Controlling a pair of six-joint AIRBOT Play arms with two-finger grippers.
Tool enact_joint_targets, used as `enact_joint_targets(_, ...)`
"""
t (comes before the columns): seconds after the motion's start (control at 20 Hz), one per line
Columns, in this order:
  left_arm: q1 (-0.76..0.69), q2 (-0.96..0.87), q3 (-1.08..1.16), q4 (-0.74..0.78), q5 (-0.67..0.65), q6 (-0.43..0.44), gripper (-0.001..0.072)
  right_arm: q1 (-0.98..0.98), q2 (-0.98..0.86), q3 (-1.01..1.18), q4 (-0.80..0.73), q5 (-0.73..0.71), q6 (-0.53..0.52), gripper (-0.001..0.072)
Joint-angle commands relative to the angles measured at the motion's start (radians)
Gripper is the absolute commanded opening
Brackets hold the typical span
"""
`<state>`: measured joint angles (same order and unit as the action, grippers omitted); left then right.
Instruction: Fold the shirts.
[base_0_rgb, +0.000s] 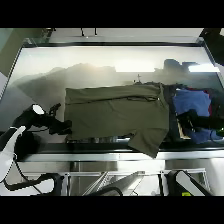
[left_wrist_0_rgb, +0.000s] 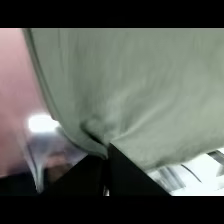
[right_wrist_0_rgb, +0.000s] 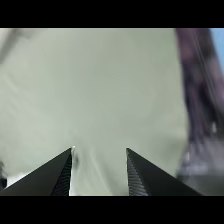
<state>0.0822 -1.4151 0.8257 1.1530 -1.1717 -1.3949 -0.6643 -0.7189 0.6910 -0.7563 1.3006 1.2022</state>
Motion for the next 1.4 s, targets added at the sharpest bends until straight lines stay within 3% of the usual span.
enact_joint_targets(0.0,-0.017,0.005,0.056,0.000,0.005,0.007,0.0017,-0.001,0.024,-0.091,-0.124,0.020,0.117,0.0387)
enact_joint_targets(0.3,-0.017,0.005,0.118,0.006,-0.011,0.007,0.0017,0.021,0.017,-0.273,-0.123,-0.047,0.110,0.0387)
enact_joint_targets(0.55,-0.017,0.000,0.116,0.006,-0.016,0.010,0.0017,0.159,-0.043,-0.367,-0.120,-0.188,0.104,0.0387)
enact_joint_targets(0.65,-0.017,0.000,0.116,0.006,-0.024,0.011,0.0017,0.229,-0.081,-0.367,-0.054,-0.224,0.069,0.0379)
enact_joint_targets(0.7,-0.017,0.000,0.116,0.005,-0.035,0.018,0.0017,0.259,-0.093,-0.366,0.015,-0.231,0.025,0.0339)
enact_joint_targets(0.8,-0.015,0.002,0.116,0.006,-0.074,0.034,0.0017,0.294,-0.099,-0.354,0.164,-0.218,-0.097,0.0123)
enact_joint_targets(0.85,-0.006,0.002,0.117,0.007,-0.104,0.038,0.0017,0.291,-0.096,-0.328,0.184,-0.189,-0.119,0.0049)
enact_joint_targets(0.9,0.011,0.005,0.117,0.009,-0.132,0.048,0.0017,0.278,-0.090,-0.289,0.164,-0.156,-0.118,0.0019)
enact_joint_targets(1.15,0.146,0.068,0.116,0.174,-0.190,0.018,0.0016,0.130,-0.026,-0.101,0.040,-0.031,-0.050,0.0018)
enact_joint_targets(1.25,0.184,0.089,0.116,0.159,-0.190,0.033,0.0016,0.128,-0.024,-0.069,0.121,-0.031,-0.107,0.0018)
enact_joint_targets(1.35,0.177,0.090,0.123,0.121,-0.193,0.057,0.0016,0.160,-0.040,-0.049,0.314,-0.054,-0.201,0.0018)
